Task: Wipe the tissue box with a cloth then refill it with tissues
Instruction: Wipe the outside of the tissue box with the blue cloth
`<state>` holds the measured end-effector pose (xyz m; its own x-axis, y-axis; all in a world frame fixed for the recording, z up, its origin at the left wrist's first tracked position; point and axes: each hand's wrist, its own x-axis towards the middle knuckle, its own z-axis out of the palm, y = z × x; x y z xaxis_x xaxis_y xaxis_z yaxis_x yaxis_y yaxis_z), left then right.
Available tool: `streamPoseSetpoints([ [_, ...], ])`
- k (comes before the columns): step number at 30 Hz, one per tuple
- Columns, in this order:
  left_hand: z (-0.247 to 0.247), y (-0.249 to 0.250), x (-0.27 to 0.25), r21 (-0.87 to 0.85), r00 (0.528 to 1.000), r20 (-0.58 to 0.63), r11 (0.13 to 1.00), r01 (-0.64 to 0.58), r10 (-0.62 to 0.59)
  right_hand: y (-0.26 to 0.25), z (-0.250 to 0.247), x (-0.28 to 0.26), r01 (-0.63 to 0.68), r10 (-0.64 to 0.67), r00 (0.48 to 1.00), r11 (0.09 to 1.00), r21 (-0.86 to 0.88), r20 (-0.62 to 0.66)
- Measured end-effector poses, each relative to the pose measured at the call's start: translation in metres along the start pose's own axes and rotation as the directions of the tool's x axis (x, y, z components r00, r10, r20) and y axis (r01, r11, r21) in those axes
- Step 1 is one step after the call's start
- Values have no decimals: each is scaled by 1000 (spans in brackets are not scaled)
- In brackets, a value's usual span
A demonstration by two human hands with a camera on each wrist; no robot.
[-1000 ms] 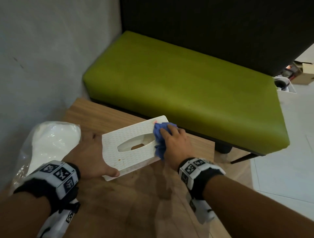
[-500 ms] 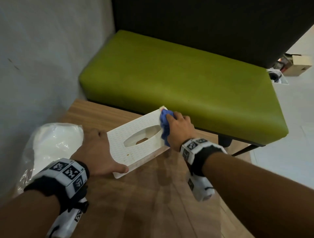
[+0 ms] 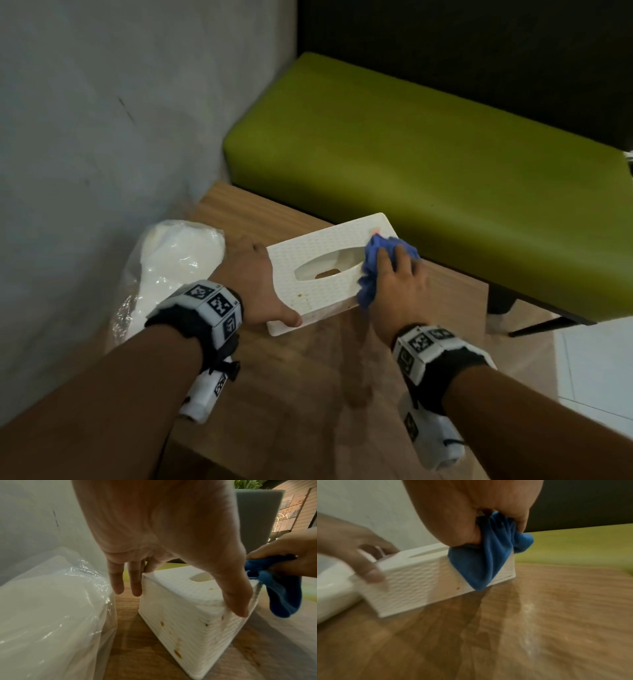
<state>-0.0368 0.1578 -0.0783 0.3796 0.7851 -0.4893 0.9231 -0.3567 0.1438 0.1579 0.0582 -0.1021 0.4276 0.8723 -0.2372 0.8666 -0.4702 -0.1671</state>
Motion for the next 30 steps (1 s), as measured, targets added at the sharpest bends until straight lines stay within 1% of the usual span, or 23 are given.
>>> streamPoseSetpoints([
  [2,2,-1,-2,-4,1000,-15,1000,-6,6,-9,8,-17,67,-67,996,998,-9,60],
  [3,2,0,-3,-1,1000,-17,1000,-6,6,-12,14,-24,122,-121,990,993,-6,76],
  [4,1,-1,-4,23,1000,-14,1000,-5,5,-14,18,-29,176,-176,982,984,-5,70],
  [5,0,-1,-6,69,1000,-12,998,-9,10,-15,20,-30,204,-204,978,979,3,42],
  [6,-1,-4,-8,114,1000,-8,993,-28,30,-14,20,-29,206,-206,978,978,15,15],
  [8,1,-14,-9,138,992,29,982,-128,125,-11,16,-25,187,-187,981,982,19,55],
  [10,5,-26,-11,100,970,80,966,-238,231,-10,13,-23,171,-170,982,985,2,83],
  [12,10,-33,-12,25,959,65,961,-276,274,-16,11,-26,171,-171,984,985,3,59],
  [14,15,-36,-12,-58,959,14,958,-281,283,-26,12,-32,187,-187,981,982,-1,53],
  [17,16,-35,-10,-125,962,-1,955,-271,273,-46,15,-48,298,-295,953,954,-31,61],
  [20,16,-34,-9,-144,969,-11,959,-245,246,-59,24,-58,394,-390,918,917,-58,78],
  [22,15,-33,-10,-138,971,-10,961,-238,239,-58,24,-60,442,-433,896,893,-91,101],
  [23,14,-33,-10,-134,971,-8,962,-238,239,-52,24,-59,450,-442,893,885,-116,89],
  [25,13,-32,-12,-123,972,1,964,-234,236,-34,22,-50,422,-419,907,900,-110,49],
  [26,12,-32,-12,-115,972,2,966,-233,235,-25,17,-46,374,-373,927,923,-95,25],
  [28,11,-31,-12,-103,973,5,968,-227,229,-14,8,-39,241,-240,971,969,-58,16],
  [29,12,-30,-12,-100,974,7,970,-224,226,-13,7,-38,203,-203,979,977,-68,11],
  [30,12,-30,-12,-98,975,5,970,-222,223,-18,6,-40,208,-207,978,975,-79,16],
])
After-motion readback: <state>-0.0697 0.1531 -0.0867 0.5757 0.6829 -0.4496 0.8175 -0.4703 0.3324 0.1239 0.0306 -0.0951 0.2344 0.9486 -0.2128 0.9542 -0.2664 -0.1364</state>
